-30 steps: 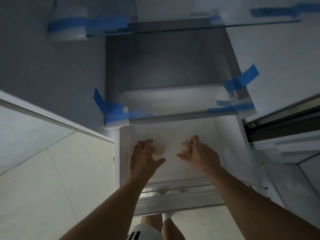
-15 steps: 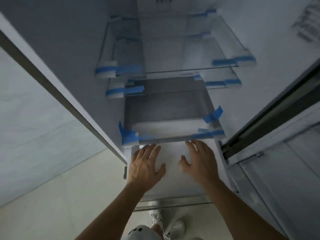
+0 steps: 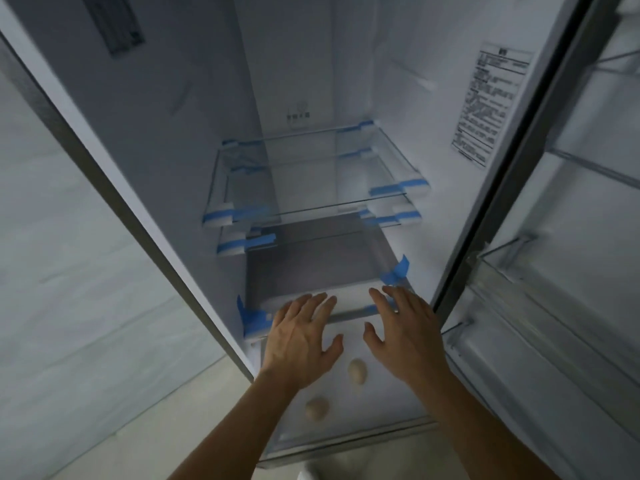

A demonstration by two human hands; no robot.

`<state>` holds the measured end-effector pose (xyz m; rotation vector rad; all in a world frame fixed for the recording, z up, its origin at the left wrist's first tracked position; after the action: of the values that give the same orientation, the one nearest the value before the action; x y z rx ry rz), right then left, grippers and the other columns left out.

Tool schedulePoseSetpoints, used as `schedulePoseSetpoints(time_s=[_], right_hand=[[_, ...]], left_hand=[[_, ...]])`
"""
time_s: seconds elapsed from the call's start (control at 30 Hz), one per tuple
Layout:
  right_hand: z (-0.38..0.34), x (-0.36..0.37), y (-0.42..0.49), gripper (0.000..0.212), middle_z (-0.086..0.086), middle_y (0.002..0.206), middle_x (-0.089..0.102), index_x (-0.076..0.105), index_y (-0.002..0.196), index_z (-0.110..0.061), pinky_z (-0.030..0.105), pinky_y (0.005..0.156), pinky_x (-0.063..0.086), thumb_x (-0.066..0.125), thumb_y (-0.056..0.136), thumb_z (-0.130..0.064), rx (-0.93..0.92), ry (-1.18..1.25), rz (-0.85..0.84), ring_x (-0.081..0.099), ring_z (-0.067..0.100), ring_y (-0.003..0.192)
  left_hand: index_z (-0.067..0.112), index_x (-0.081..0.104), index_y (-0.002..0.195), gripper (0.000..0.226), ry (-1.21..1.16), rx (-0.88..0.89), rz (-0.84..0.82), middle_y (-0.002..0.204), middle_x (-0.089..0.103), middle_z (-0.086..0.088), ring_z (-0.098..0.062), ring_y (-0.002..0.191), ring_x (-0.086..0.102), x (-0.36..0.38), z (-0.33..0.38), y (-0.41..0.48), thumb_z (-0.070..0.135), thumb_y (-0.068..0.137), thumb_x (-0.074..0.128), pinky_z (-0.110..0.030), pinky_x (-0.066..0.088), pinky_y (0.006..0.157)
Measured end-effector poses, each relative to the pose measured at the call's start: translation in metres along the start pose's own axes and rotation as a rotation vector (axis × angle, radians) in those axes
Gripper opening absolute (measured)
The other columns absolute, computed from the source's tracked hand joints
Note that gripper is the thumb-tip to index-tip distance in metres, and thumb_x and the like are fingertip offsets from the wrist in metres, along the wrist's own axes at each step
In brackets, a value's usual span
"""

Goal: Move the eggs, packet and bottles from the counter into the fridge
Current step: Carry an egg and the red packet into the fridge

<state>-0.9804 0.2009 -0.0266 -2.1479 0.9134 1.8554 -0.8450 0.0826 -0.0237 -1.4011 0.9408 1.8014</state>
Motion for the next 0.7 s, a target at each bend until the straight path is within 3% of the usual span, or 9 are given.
schedulePoseSetpoints(time_s=[0.13,0.33,0.7], right_hand=[[0.020,-0.016,-0.028,0.062,0.012,0.130,0.065,0.060,0.135,-0.015,0.048,0.095,0.054,0.045,0.088,-0.053,0.108,-0.021,0.023,0.061,0.030,0.121],[0.055,-0.046,-0.085,0.059,0.012,0.124,0.068,0.064,0.129,-0.014,0.050,0.099,0.052,0.045,0.086,-0.050,0.370,-0.079,0.127,0.064,0.031,0.117],[0.039,-0.085,-0.232,0.055,0.010,0.131,0.064,0.060,0.132,-0.017,0.051,0.105,0.044,0.049,0.087,-0.046,0.928,-0.300,0.187,0.057,0.033,0.125]], left_hand=[[0.032,0.027,0.152,0.067,-0.024,0.128,-0.039,0.157,0.035,0.006,-0.018,0.145,0.030,0.010,0.036,0.011,0.062,0.092,0.035,-0.040,0.016,0.121],[0.025,0.050,0.139,0.064,-0.115,0.416,-0.015,0.137,0.060,0.001,-0.021,0.125,0.056,0.025,0.093,0.020,0.059,0.085,0.046,-0.041,0.039,0.108],[0.019,0.057,0.135,0.060,-0.393,0.987,-0.053,0.137,0.060,-0.002,-0.023,0.125,0.056,0.031,0.192,-0.032,0.049,0.084,0.056,-0.043,0.044,0.106]])
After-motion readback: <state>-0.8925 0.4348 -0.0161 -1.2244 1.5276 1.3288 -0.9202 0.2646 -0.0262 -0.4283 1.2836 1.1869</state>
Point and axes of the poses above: each hand's wrist, its own y-axis towards the middle knuckle, its own x-axis out of the palm, z = x × y, the point moved 6 cm from there along y, towards the middle knuckle
